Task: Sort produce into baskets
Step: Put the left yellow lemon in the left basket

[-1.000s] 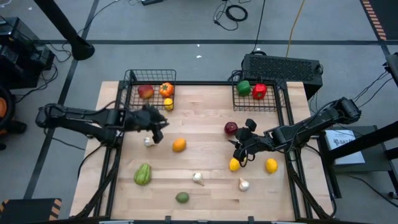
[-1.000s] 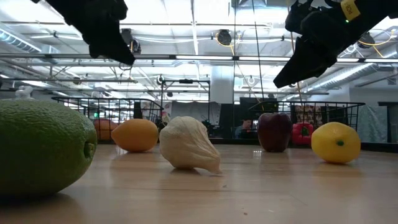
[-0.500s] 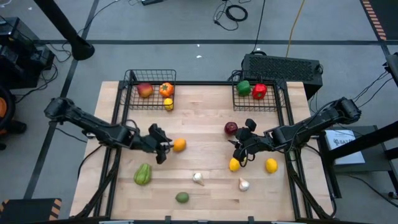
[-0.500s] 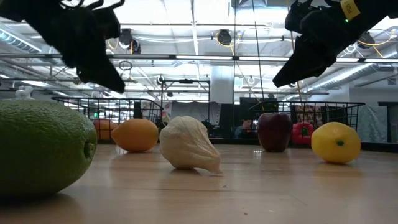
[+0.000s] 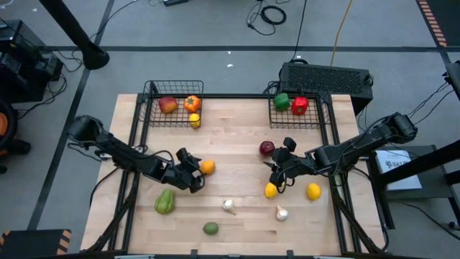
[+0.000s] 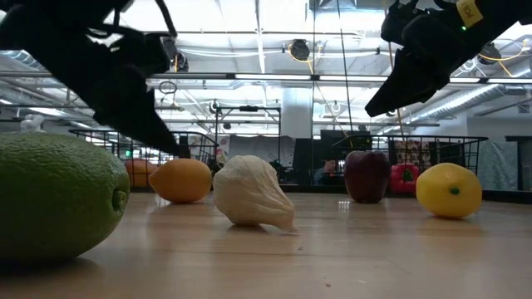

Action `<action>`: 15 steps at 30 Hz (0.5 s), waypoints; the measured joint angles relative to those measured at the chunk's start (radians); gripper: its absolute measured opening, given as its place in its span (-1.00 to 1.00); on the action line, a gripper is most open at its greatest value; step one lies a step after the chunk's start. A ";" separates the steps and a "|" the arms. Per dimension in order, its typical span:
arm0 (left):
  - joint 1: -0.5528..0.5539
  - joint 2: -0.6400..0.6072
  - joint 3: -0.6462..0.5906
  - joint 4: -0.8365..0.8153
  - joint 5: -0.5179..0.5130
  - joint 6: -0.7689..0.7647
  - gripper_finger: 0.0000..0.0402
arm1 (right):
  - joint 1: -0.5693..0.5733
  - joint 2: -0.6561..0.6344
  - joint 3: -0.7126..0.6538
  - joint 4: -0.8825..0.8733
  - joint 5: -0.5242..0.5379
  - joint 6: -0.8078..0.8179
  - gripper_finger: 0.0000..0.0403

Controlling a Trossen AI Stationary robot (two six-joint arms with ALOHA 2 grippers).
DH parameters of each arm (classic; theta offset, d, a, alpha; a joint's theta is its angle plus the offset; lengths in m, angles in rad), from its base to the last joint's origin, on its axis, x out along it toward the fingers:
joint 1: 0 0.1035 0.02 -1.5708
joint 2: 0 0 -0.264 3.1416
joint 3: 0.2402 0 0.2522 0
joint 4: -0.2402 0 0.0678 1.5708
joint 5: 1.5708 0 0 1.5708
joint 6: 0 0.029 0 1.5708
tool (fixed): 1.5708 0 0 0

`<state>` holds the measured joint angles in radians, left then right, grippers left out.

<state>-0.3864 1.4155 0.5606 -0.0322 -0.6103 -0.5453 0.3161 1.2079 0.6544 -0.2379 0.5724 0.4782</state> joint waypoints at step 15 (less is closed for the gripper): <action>0.063 0.136 0.000 0.026 0.052 -0.044 0.58 | 0.000 0.000 0.000 0.001 -0.001 -0.004 -0.24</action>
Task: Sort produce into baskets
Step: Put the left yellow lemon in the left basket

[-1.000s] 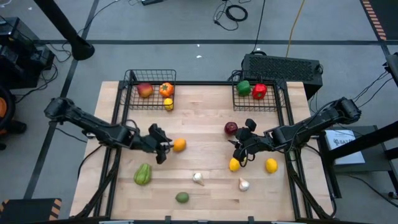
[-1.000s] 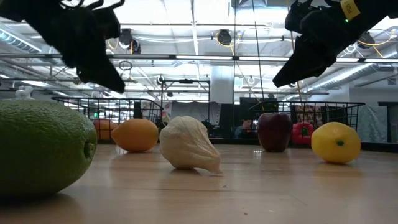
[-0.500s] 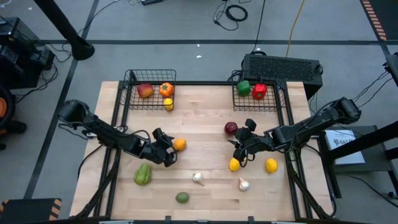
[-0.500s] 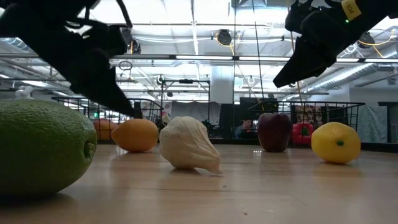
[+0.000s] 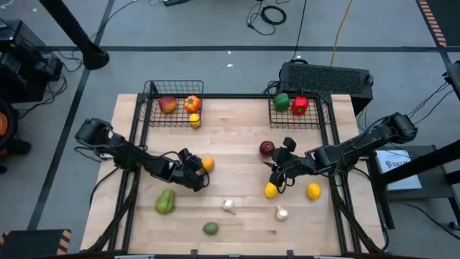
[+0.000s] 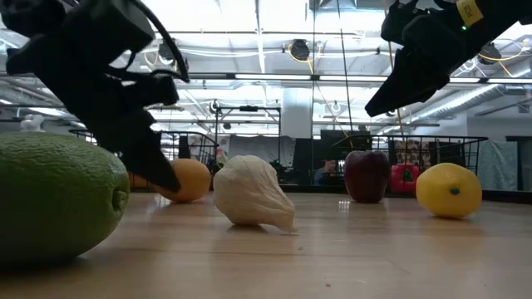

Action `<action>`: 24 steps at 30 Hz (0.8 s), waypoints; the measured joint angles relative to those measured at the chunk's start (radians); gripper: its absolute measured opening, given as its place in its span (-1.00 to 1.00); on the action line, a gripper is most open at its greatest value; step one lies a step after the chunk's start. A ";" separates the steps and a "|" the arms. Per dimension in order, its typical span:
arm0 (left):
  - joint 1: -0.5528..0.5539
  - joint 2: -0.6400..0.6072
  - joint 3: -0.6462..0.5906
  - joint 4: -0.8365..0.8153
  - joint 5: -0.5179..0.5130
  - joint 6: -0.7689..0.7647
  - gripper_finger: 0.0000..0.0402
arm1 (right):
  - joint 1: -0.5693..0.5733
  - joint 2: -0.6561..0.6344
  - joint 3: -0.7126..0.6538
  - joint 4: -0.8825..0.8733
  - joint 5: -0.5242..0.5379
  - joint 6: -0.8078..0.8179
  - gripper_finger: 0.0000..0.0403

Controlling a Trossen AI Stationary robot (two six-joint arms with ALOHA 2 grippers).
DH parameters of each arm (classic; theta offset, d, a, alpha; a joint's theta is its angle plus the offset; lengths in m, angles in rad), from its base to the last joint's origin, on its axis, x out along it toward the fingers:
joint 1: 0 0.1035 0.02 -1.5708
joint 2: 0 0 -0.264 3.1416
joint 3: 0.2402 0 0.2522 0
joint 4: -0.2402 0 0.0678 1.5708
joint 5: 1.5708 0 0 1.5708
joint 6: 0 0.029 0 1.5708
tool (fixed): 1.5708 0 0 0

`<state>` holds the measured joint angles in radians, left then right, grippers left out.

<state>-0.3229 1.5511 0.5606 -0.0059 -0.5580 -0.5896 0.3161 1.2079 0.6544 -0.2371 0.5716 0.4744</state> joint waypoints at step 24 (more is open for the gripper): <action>0.024 -0.062 0.058 0.073 -0.051 0.118 0.25 | 0.000 0.000 0.000 0.000 0.000 0.001 -0.24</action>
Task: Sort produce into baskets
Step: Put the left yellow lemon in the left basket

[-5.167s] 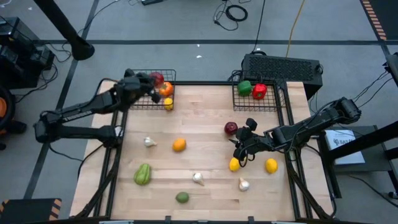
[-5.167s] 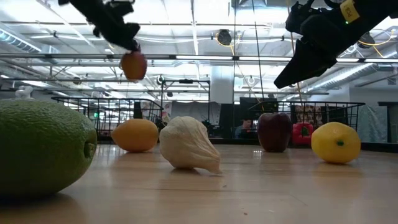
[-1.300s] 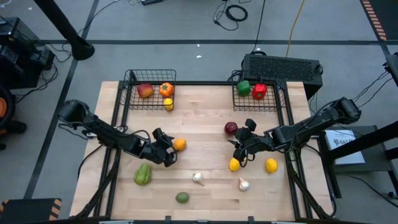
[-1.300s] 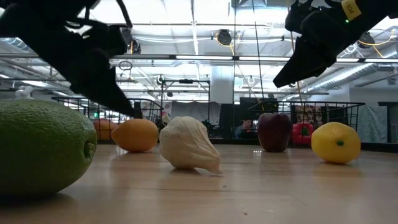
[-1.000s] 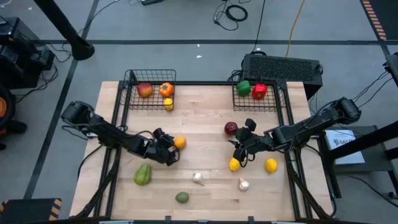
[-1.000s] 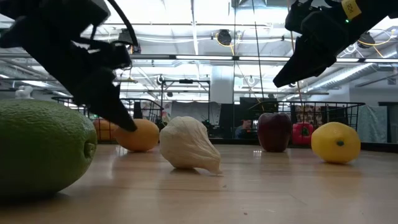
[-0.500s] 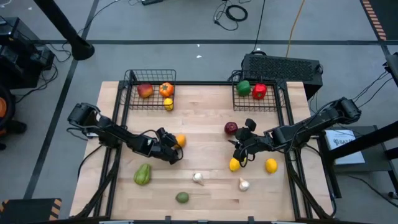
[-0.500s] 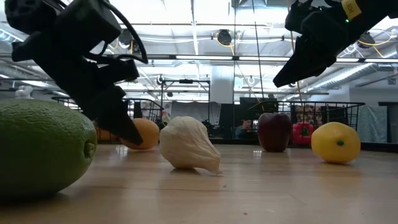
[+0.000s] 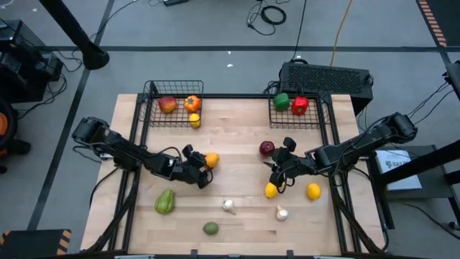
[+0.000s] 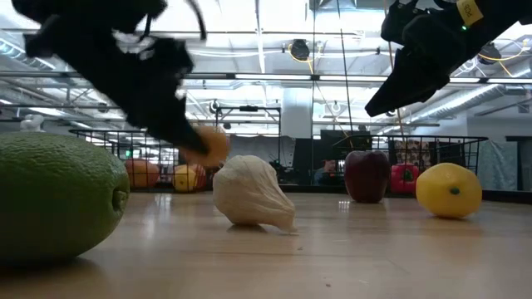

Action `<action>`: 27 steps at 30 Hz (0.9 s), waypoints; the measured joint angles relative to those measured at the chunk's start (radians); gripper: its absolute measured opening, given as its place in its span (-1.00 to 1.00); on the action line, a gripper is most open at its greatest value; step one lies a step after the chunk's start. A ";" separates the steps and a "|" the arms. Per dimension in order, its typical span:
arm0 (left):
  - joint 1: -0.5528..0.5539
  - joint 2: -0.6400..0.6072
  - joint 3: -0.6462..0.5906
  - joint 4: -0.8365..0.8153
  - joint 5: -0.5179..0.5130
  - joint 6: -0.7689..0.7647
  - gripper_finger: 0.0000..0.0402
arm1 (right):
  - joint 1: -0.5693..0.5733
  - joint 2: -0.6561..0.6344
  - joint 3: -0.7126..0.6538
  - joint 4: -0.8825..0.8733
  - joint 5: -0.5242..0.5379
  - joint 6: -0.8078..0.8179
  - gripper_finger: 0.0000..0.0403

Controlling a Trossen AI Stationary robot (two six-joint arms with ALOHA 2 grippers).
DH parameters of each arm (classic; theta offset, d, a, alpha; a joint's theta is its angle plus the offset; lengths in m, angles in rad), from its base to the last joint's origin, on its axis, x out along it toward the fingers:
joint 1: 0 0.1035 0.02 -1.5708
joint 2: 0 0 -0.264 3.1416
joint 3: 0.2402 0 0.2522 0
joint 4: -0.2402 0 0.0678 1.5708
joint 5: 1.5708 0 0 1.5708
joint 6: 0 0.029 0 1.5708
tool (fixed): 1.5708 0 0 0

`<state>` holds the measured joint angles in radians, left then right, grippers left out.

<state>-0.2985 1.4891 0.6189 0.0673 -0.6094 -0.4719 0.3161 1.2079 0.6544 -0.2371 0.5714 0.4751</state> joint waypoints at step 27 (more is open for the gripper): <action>0.535 -0.455 0.106 -0.424 -0.282 0.406 0.27 | 0.000 0.000 0.000 0.001 0.000 0.003 -0.24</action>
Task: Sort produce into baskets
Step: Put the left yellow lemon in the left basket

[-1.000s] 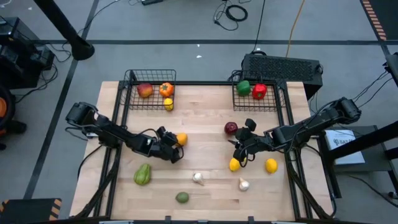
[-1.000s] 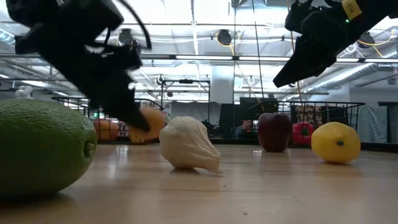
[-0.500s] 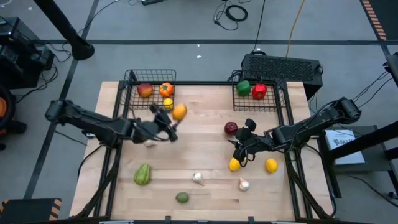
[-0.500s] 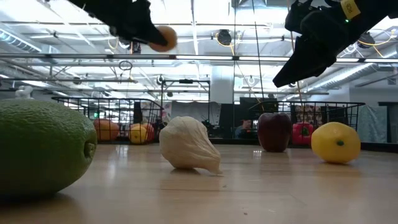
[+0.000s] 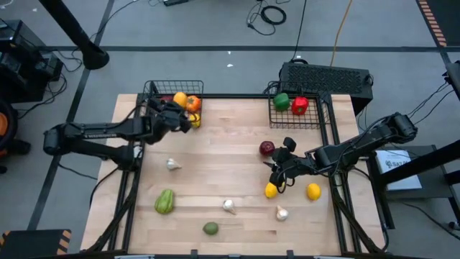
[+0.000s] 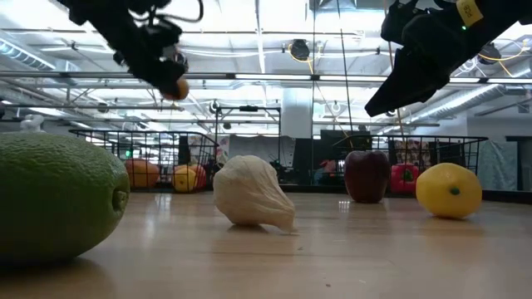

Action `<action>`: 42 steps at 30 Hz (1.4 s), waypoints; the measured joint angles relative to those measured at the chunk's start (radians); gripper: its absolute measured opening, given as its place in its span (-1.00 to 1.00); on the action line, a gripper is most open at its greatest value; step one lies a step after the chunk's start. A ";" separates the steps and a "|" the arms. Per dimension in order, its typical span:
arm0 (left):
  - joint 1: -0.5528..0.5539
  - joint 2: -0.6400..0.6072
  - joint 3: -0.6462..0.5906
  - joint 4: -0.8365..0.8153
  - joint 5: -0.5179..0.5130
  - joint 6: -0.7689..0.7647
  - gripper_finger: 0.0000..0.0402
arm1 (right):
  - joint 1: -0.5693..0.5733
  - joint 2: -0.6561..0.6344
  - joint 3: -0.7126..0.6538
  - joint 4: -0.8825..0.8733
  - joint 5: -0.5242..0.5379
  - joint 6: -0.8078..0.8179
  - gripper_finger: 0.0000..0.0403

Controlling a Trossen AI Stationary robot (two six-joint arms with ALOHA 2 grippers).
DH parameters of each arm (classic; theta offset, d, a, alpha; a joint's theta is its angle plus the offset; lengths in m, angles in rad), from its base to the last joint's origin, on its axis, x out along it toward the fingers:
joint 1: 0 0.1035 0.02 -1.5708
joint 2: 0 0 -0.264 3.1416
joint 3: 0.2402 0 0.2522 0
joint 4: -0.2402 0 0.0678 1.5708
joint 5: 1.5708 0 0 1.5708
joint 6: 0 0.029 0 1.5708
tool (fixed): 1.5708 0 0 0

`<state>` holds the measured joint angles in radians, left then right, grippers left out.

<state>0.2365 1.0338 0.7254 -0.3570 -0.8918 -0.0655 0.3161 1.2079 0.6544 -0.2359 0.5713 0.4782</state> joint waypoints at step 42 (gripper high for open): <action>0.552 0.268 0.040 0.152 0.493 0.072 0.62 | 0.000 0.000 0.000 0.001 0.002 0.005 -0.24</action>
<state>0.7881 1.3015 0.7651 -0.2050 -0.3988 0.0060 0.3161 1.2079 0.6544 -0.2349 0.5735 0.4828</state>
